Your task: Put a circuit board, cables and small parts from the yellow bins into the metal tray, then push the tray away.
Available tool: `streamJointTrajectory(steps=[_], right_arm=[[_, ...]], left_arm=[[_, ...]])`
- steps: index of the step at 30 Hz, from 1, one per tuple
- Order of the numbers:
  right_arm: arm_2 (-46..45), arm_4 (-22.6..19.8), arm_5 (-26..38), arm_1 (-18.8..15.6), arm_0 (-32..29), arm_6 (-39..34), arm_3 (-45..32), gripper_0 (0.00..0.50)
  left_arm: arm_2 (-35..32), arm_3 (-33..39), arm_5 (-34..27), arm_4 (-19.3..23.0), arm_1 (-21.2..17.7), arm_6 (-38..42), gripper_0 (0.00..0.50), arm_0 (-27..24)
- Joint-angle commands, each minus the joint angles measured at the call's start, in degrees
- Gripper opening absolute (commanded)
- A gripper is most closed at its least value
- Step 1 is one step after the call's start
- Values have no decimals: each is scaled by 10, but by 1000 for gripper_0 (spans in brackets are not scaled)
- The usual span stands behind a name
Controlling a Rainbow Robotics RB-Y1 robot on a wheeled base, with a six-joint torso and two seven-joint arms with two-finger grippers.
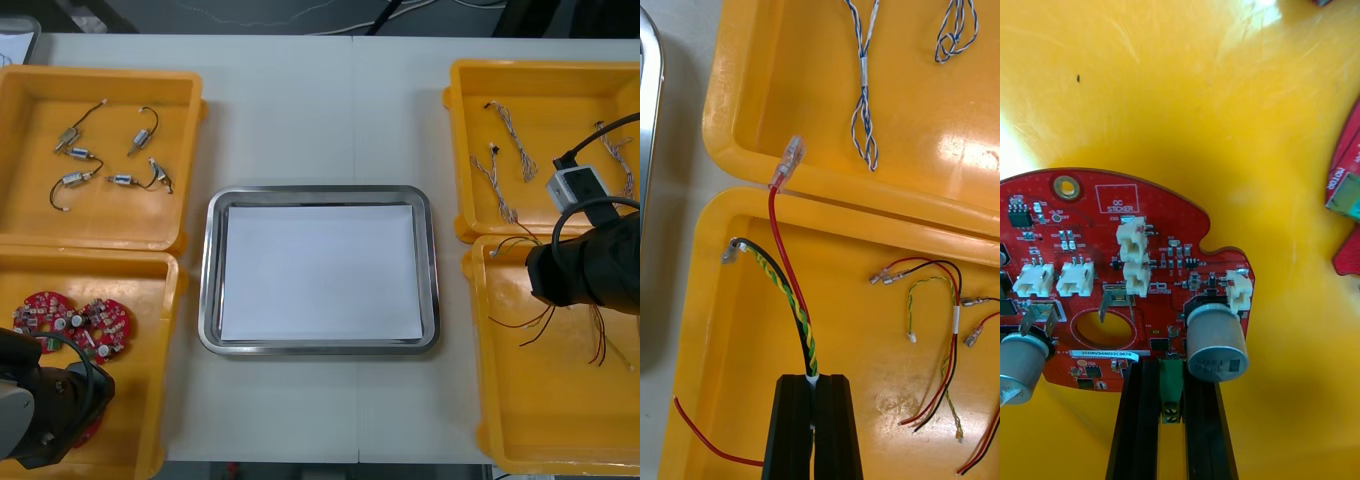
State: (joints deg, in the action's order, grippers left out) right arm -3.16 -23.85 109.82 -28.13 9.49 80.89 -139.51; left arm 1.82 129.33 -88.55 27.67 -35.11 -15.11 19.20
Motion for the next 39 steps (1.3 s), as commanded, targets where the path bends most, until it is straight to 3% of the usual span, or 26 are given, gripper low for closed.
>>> streamJointTrajectory(steps=[1,12,21,33,39], right_arm=[[8,4,2,7,13,-9,-16,0],[8,4,2,7,13,-9,-16,0],[8,4,2,7,13,-9,-16,0],[8,4,2,7,13,-9,-16,0],[8,4,2,7,13,-9,-16,0]], left_arm=[[-34,35,-23,19,4,7,0,-24],[-74,53,-78,50,-14,9,0,-72],[-139,103,-151,108,-51,-33,0,-102],[-152,115,-199,204,-102,-159,0,-221],[-92,113,-215,220,-104,-230,0,-310]])
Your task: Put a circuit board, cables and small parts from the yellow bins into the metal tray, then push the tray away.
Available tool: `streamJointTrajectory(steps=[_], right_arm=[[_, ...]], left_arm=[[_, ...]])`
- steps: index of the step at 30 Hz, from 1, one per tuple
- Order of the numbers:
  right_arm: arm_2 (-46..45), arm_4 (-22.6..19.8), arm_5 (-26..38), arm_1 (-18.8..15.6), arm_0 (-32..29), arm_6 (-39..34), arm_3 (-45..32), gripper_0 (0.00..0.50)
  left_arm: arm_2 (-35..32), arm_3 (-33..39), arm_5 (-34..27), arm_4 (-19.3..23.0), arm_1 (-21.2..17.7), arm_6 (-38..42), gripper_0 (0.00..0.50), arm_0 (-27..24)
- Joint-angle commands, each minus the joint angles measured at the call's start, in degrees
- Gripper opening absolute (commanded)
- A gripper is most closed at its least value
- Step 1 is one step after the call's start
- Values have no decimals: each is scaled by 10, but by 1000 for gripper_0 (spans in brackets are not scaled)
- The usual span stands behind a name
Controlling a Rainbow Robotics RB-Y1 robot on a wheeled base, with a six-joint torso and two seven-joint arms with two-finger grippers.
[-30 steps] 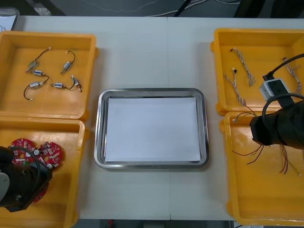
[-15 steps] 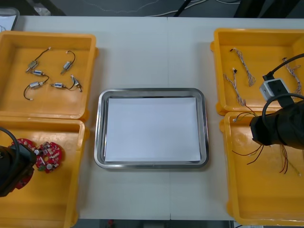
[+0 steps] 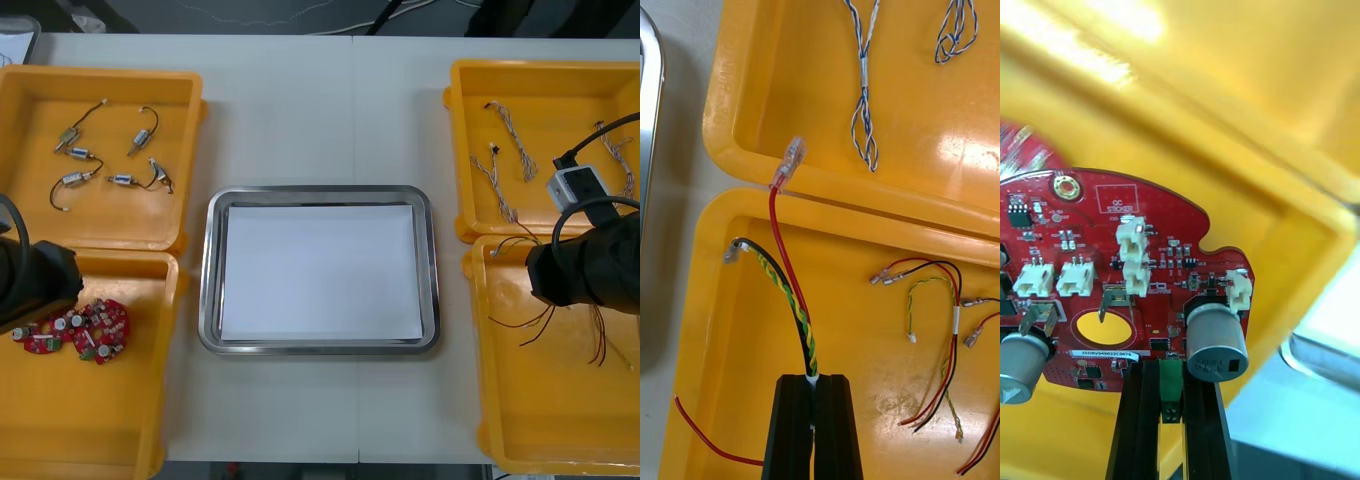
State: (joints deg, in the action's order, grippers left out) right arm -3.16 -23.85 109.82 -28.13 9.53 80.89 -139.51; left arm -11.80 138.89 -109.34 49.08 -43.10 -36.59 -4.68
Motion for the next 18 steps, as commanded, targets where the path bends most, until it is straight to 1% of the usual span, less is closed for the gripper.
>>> streamJointTrajectory(steps=[1,3,6,7,9,11,16,18], right_arm=[[8,4,2,7,13,-9,-16,0],[8,4,2,7,13,-9,-16,0],[8,4,2,7,13,-9,-16,0],[8,4,2,7,13,-9,-16,0],[8,4,2,7,13,-9,-16,0],[8,4,2,7,13,-9,-16,0],[8,4,2,7,13,-9,-16,0],[8,4,2,7,13,-9,-16,0]], left_arm=[[59,17,-7,7,-23,-26,0,-87],[82,15,-7,12,-21,-35,0,-107],[122,2,-7,36,-17,-38,0,-148],[128,0,-7,41,-16,-38,0,-155],[149,-13,-7,59,-9,-38,0,-183],[165,-23,-7,67,0,-39,0,-201],[222,-54,-7,62,35,-47,0,-245],[256,-70,-7,49,52,-50,0,-266]])
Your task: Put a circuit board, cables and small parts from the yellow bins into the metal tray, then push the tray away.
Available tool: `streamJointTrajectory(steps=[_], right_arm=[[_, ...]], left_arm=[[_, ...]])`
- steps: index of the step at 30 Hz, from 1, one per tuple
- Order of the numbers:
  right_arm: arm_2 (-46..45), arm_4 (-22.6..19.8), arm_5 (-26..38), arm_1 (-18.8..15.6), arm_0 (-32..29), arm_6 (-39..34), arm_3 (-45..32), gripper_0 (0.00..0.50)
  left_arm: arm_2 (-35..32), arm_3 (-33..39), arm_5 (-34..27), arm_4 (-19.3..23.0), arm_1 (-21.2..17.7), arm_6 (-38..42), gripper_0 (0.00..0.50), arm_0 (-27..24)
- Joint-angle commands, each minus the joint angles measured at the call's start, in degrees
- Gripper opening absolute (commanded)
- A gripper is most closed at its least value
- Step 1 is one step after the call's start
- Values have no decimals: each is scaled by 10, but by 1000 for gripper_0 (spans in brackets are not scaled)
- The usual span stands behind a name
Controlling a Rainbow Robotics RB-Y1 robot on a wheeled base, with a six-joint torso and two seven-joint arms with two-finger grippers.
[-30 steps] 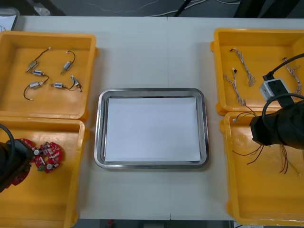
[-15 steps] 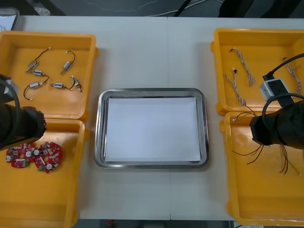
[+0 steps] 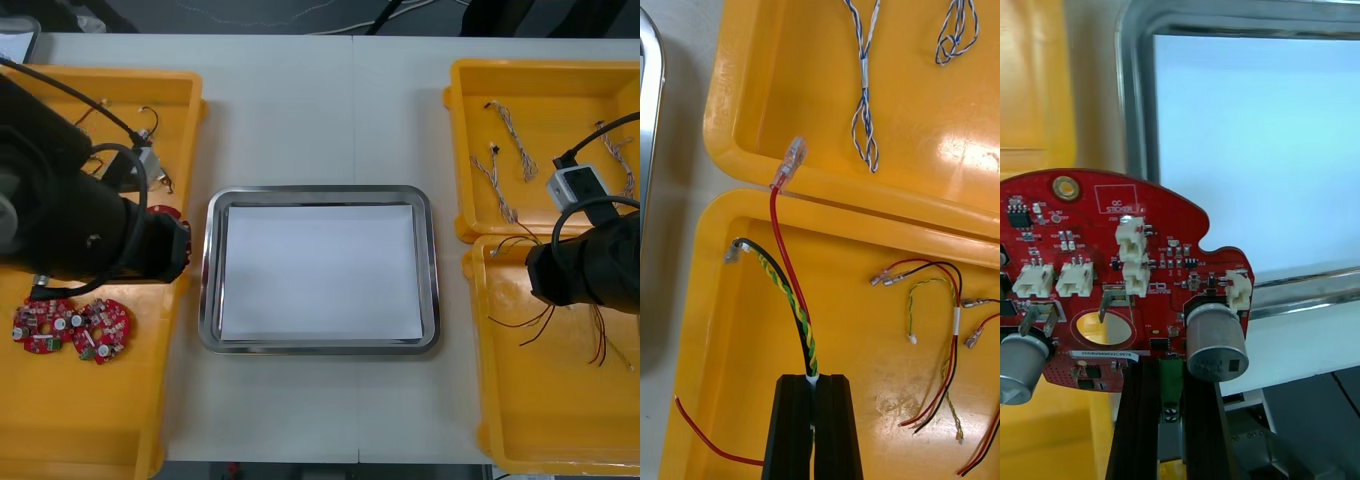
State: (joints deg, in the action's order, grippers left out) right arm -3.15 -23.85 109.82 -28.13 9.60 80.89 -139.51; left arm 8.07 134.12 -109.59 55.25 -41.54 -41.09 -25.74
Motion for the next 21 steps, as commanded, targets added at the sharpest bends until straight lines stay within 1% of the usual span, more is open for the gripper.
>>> streamJointTrajectory(steps=[1,6,10,12,17,21], right_arm=[[8,4,2,7,12,-9,-16,0],[8,4,2,7,12,-9,-16,0],[8,4,2,7,12,-9,-16,0],[8,4,2,7,12,-9,-16,0],[8,4,2,7,12,-9,-16,0],[8,4,2,7,12,-9,-16,0]], left_arm=[[64,-24,-4,-18,40,-5,0,-59],[126,-50,-4,-68,74,-7,0,-84],[160,-76,-4,-91,91,-12,0,-99],[177,-88,-4,-111,103,-15,0,-100],[208,-112,-4,-132,115,-23,0,-104],[219,-129,-4,-138,126,-25,0,-103]])
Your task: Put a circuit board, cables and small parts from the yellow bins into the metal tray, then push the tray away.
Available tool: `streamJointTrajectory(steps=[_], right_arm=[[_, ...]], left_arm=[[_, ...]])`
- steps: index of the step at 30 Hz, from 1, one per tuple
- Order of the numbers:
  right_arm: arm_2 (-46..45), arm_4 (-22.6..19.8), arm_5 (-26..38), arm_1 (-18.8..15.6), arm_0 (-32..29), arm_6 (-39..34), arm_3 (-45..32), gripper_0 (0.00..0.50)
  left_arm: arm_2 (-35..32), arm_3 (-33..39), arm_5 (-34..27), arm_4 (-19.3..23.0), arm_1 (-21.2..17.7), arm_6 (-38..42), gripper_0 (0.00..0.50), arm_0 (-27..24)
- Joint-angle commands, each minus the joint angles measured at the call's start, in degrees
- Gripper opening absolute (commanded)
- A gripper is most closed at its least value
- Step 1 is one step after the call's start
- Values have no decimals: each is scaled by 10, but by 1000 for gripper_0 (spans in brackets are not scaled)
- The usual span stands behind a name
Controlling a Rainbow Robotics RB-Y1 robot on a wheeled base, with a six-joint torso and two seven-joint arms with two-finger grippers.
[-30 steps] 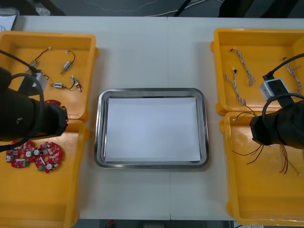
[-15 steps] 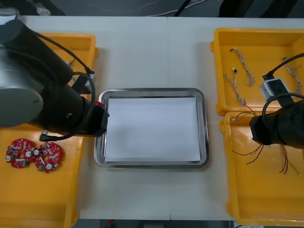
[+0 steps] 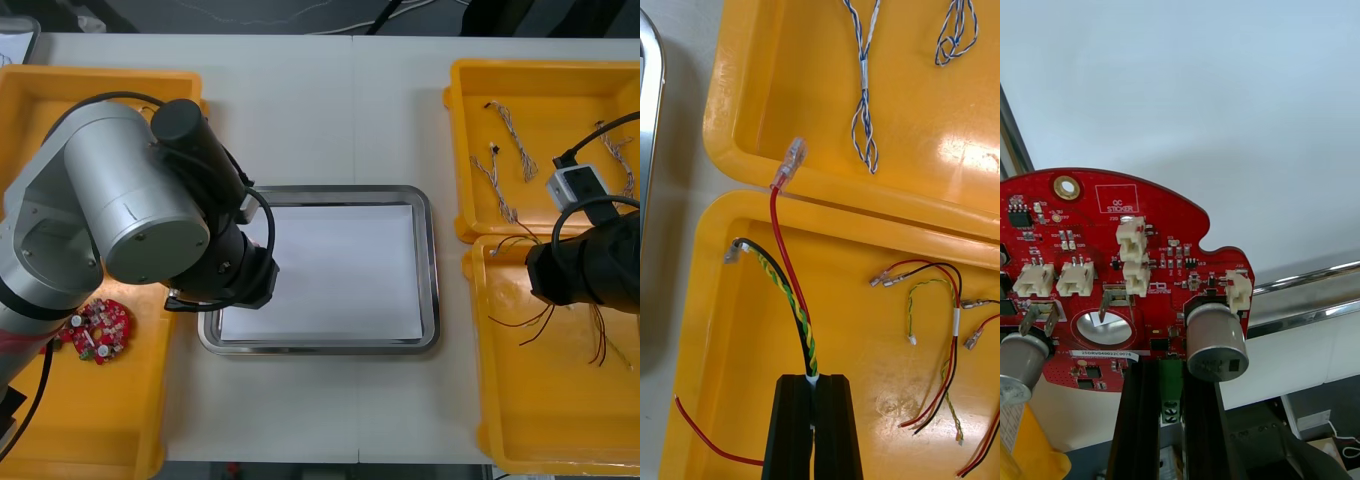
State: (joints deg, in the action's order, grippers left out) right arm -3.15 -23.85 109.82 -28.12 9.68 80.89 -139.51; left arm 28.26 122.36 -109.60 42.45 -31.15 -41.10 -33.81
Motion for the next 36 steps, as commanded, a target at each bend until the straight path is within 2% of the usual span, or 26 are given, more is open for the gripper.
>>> streamJointTrajectory(steps=[1,11,36], right_arm=[[8,4,2,7,11,-9,-16,0],[8,4,2,7,11,-9,-16,0],[8,4,2,7,11,-9,-16,0]], left_arm=[[18,-17,-4,-9,25,-25,0,-22],[47,-65,-4,-40,51,-31,0,-27],[74,-124,14,-50,68,-34,0,-44]])
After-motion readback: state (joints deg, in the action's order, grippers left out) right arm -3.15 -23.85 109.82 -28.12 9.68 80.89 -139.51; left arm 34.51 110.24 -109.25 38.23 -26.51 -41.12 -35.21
